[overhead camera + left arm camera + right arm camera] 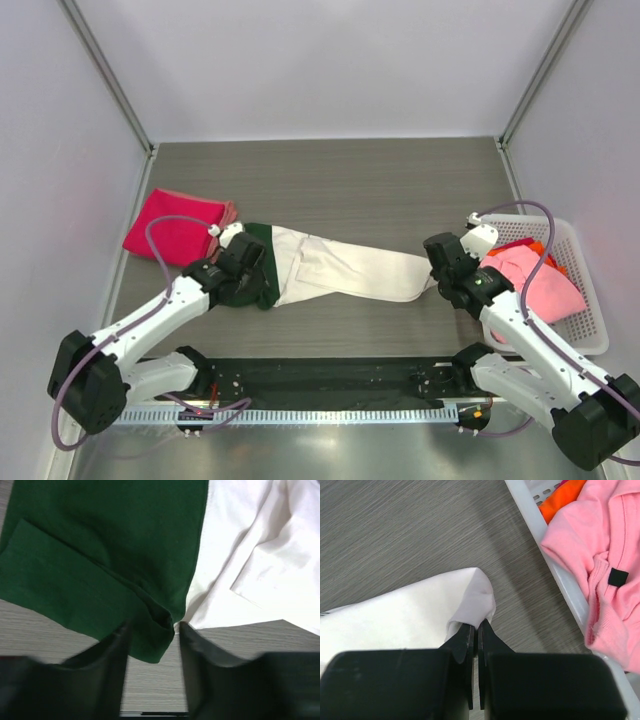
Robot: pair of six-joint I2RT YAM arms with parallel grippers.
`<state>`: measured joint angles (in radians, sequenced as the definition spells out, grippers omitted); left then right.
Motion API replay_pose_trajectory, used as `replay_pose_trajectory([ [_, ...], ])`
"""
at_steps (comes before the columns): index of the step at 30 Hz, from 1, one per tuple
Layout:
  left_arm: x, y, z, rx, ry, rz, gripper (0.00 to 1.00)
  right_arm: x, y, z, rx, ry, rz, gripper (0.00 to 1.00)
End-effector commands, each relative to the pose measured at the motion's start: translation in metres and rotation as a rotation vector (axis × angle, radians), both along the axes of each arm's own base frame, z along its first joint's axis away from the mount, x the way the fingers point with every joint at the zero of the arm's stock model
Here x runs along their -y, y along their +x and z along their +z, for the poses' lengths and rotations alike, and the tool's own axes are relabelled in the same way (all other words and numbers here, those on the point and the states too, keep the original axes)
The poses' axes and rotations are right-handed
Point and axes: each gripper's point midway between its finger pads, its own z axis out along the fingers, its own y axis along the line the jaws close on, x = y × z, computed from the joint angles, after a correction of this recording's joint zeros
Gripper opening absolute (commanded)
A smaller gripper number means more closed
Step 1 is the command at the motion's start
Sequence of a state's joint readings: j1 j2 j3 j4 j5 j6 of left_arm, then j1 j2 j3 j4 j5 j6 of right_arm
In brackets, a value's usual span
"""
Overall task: Fold and stack the t-shirts
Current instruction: Flatten the tshirt out
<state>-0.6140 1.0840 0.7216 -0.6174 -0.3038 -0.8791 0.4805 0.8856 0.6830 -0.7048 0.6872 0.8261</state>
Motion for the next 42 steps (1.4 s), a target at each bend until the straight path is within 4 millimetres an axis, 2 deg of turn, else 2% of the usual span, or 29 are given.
replay_pose_trajectory([
  [1, 0.008, 0.016, 0.007, 0.035, -0.002, -0.021, 0.37, -0.004, 0.008, 0.007, 0.048, 0.024, 0.009, 0.01],
  [2, 0.008, 0.017, 0.003, 0.029, 0.007, -0.017, 0.19, -0.005, 0.008, 0.008, 0.052, 0.028, 0.012, 0.01],
  [3, 0.007, 0.017, 0.000, 0.023, 0.010, -0.014, 0.07, -0.005, 0.008, 0.009, 0.056, 0.027, 0.013, 0.01],
  [4, 0.006, 0.017, -0.002, 0.010, -0.002, 0.006, 0.00, -0.005, 0.009, 0.011, 0.057, 0.024, 0.015, 0.01],
  [6, 0.004, 0.018, 0.002, 0.010, -0.024, 0.013, 0.00, 0.001, 0.011, 0.016, 0.065, -0.019, 0.007, 0.01],
  [8, -0.010, 0.016, 0.012, 0.030, -0.020, 0.055, 0.00, 0.011, 0.013, 0.024, 0.062, -0.049, -0.028, 0.06],
  [9, -0.016, 0.015, 0.016, 0.042, -0.014, 0.070, 0.00, 0.015, 0.013, 0.027, 0.057, -0.052, -0.050, 0.32],
  [10, -0.025, 0.015, 0.020, 0.057, -0.010, 0.092, 0.00, 0.013, 0.016, 0.033, 0.043, -0.063, -0.021, 0.51],
  [11, -0.031, 0.012, 0.020, 0.059, -0.001, 0.095, 0.00, 0.008, 0.018, 0.035, 0.029, -0.061, 0.019, 0.65],
  [12, -0.034, 0.010, 0.026, 0.086, -0.018, 0.100, 0.00, -0.001, 0.019, 0.036, 0.016, -0.052, 0.068, 0.70],
  [13, -0.039, 0.004, 0.019, 0.070, -0.012, 0.103, 0.00, -0.022, 0.024, 0.038, 0.013, 0.001, 0.168, 0.70],
  [14, -0.038, 0.000, 0.017, 0.065, -0.019, 0.095, 0.00, -0.032, 0.025, 0.037, -0.011, -0.019, 0.246, 0.70],
  [18, -0.041, -0.011, -0.001, 0.037, -0.030, 0.104, 0.00, -0.108, 0.023, 0.044, 0.032, 0.073, 0.528, 0.60],
  [19, -0.040, -0.011, -0.004, 0.038, -0.039, 0.107, 0.00, -0.137, 0.020, 0.052, 0.059, 0.112, 0.614, 0.58],
  [20, -0.043, -0.013, -0.011, 0.025, -0.030, 0.118, 0.00, -0.154, 0.017, 0.052, 0.051, 0.136, 0.664, 0.54],
  [21, -0.044, -0.013, -0.013, 0.024, -0.031, 0.140, 0.00, -0.170, 0.018, 0.039, 0.008, 0.134, 0.683, 0.50],
  [22, -0.045, -0.013, -0.014, 0.021, -0.031, 0.148, 0.00, -0.199, 0.011, 0.047, 0.020, 0.141, 0.754, 0.49],
  [23, -0.045, -0.013, -0.016, 0.018, -0.031, 0.154, 0.00, -0.210, 0.012, 0.046, 0.019, 0.125, 0.765, 0.48],
  [24, -0.045, -0.013, -0.017, 0.014, -0.033, 0.162, 0.00, -0.226, 0.011, 0.024, -0.042, 0.090, 0.785, 0.48],
  [25, -0.044, -0.012, -0.017, 0.018, -0.036, 0.160, 0.00, -0.244, 0.015, 0.032, -0.025, 0.096, 0.798, 0.48],
  [26, -0.045, -0.013, -0.019, 0.012, -0.034, 0.162, 0.00, -0.260, 0.011, 0.007, -0.083, 0.048, 0.820, 0.48],
  [28, -0.044, -0.012, -0.020, 0.016, -0.040, 0.164, 0.00, -0.284, 0.017, 0.007, -0.079, 0.039, 0.837, 0.48],
  [29, -0.043, -0.011, -0.020, 0.023, -0.046, 0.161, 0.00, -0.296, 0.013, 0.001, -0.090, 0.027, 0.856, 0.48],
  [34, -0.044, -0.013, -0.025, 0.031, -0.054, 0.153, 0.00, -0.338, 0.023, -0.027, -0.131, -0.012, 0.877, 0.48],
  [37, -0.044, -0.013, -0.026, 0.037, -0.056, 0.154, 0.00, -0.354, 0.026, -0.030, -0.130, -0.009, 0.887, 0.48],
  [38, -0.044, -0.013, -0.026, 0.039, -0.056, 0.154, 0.00, -0.357, 0.026, -0.038, -0.144, -0.017, 0.887, 0.48],
  [42, -0.044, -0.012, -0.025, 0.045, -0.057, 0.151, 0.00, -0.365, 0.030, -0.047, -0.156, -0.024, 0.889, 0.48],
])
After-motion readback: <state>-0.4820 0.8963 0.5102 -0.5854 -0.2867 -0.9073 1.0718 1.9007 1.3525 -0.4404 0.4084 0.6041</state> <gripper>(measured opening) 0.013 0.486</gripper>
